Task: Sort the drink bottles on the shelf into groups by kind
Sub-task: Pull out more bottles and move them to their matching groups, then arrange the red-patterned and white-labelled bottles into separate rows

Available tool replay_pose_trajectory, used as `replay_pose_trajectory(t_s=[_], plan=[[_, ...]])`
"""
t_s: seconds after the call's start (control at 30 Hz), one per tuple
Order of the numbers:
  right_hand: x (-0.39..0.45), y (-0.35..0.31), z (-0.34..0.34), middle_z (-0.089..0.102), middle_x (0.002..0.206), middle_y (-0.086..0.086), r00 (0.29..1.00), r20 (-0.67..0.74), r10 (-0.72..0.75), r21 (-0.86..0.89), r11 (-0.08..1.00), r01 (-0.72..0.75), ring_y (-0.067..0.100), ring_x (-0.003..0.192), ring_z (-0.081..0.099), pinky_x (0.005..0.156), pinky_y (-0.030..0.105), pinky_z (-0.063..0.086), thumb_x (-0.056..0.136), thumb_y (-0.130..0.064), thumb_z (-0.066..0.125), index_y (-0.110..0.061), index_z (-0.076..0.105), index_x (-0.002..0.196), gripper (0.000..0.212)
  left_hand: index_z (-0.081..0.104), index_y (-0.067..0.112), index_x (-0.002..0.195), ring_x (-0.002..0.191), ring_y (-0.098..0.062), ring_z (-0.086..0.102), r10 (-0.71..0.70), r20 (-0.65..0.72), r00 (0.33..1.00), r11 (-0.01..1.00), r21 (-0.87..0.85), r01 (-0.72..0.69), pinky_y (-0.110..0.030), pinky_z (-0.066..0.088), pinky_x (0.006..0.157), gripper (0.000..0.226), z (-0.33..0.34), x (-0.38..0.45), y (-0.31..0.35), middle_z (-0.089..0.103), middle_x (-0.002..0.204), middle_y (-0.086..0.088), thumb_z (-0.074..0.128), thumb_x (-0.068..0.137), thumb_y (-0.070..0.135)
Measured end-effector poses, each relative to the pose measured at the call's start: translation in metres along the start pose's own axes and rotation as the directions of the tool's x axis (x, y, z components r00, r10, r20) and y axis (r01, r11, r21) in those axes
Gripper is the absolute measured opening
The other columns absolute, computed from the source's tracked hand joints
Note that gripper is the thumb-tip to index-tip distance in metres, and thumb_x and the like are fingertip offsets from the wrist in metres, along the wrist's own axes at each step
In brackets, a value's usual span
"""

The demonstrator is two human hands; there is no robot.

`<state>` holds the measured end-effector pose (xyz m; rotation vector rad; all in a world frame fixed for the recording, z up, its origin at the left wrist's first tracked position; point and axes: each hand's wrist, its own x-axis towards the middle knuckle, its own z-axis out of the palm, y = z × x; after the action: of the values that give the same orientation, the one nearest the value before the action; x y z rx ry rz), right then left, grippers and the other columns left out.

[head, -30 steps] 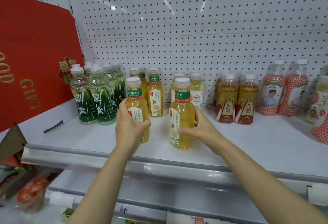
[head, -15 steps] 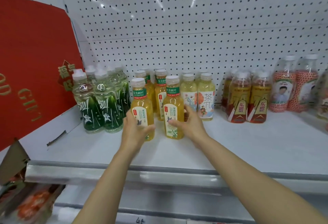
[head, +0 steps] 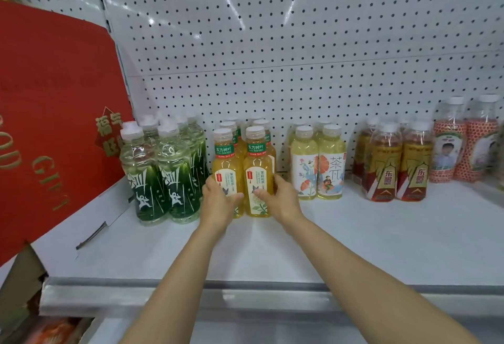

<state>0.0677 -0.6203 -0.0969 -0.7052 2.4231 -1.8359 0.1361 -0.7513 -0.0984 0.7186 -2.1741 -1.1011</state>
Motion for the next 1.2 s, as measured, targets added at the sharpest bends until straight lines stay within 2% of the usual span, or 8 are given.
replay_pose_trajectory(t_s=[0.23,0.33,0.4,0.5,0.7,0.87,1.0,1.2], plan=[[-0.004,-0.001,0.012,0.061,0.118,0.005,0.997,-0.071,-0.025,-0.204,0.979,0.010,0.023,0.107,0.061,0.091,0.041,0.053,0.088,-0.035,0.065,-0.015,0.059,0.122,0.040,0.033,0.012,0.136,0.104,-0.027,0.060,-0.016,0.038,0.999,1.000,-0.014,0.017,-0.046,0.057,0.084,0.070,0.002,0.009,-0.004,0.048,0.126,-0.007,0.077,0.084,0.025],[-0.015,-0.004,-0.004,0.060,0.119,0.007,0.992,-0.108,-0.059,-0.328,0.944,0.020,0.025,0.109,0.060,0.089,0.039,0.052,0.090,-0.033,0.063,-0.013,0.058,0.121,0.038,0.025,0.012,0.148,0.120,-0.033,0.054,-0.008,-0.016,1.000,1.000,-0.001,0.008,-0.050,0.051,0.095,0.084,0.002,-0.005,0.005,0.041,0.144,-0.014,0.076,0.084,0.031],[-0.027,-0.003,-0.023,0.058,0.124,0.008,0.988,-0.118,-0.103,-0.410,0.911,0.046,0.027,0.113,0.057,0.090,0.039,0.049,0.091,-0.033,0.061,-0.010,0.054,0.127,0.043,0.017,0.011,0.155,0.139,-0.036,0.036,0.122,-0.160,0.980,0.991,0.075,-0.111,-0.053,0.039,0.107,0.092,0.002,-0.023,0.018,0.027,0.156,-0.016,0.074,0.086,0.034],[-0.047,-0.002,-0.065,0.056,0.130,0.008,0.971,-0.140,-0.194,-0.525,0.846,0.094,0.027,0.117,0.052,0.090,0.039,0.047,0.093,-0.034,0.056,-0.012,0.050,0.134,0.046,0.028,0.007,0.152,0.144,-0.032,0.025,0.399,-0.226,0.889,0.914,0.174,-0.366,-0.051,0.030,0.116,0.081,0.007,-0.044,0.043,0.029,0.155,-0.015,0.072,0.088,0.031],[-0.082,0.016,-0.163,0.059,0.128,0.005,0.931,-0.197,-0.308,-0.673,0.733,0.100,0.024,0.118,0.052,0.092,0.034,0.043,0.094,-0.034,0.055,-0.014,0.052,0.134,0.045,0.049,0.009,0.139,0.131,-0.032,0.041,0.567,0.016,0.824,0.793,0.258,-0.551,-0.047,0.038,0.107,0.054,0.063,-0.068,0.092,0.046,0.144,-0.013,0.066,0.092,0.030],[-0.113,0.040,-0.250,0.064,0.117,0.003,0.897,-0.272,-0.348,-0.748,0.663,0.031,0.023,0.109,0.056,0.089,0.034,0.046,0.092,-0.033,0.057,-0.016,0.058,0.125,0.037,0.049,0.011,0.137,0.131,-0.032,0.046,0.593,0.167,0.787,0.766,0.182,-0.616,-0.047,0.041,0.103,0.049,0.132,-0.110,0.135,0.051,0.140,-0.010,0.062,0.095,0.033],[-0.135,0.062,-0.317,0.061,0.129,0.003,0.880,-0.353,-0.318,-0.770,0.633,-0.079,0.023,0.119,0.053,0.095,0.033,0.043,0.093,-0.036,0.057,-0.016,0.055,0.133,0.046,0.048,0.015,0.137,0.123,-0.027,0.050,0.620,0.226,0.751,0.750,0.111,-0.653,-0.041,0.047,0.096,0.048,0.182,-0.151,0.172,0.051,0.135,-0.005,0.061,0.095,0.037],[-0.157,0.089,-0.400,0.063,0.121,0.007,0.863,-0.397,-0.312,-0.803,0.573,-0.162,0.027,0.112,0.056,0.083,0.036,0.047,0.091,-0.033,0.061,-0.013,0.057,0.129,0.044,0.045,0.012,0.141,0.124,-0.027,0.049,0.658,0.305,0.688,0.706,0.067,-0.705,-0.038,0.045,0.098,0.052,0.248,-0.198,0.220,0.049,0.138,-0.007,0.056,0.098,0.039]])
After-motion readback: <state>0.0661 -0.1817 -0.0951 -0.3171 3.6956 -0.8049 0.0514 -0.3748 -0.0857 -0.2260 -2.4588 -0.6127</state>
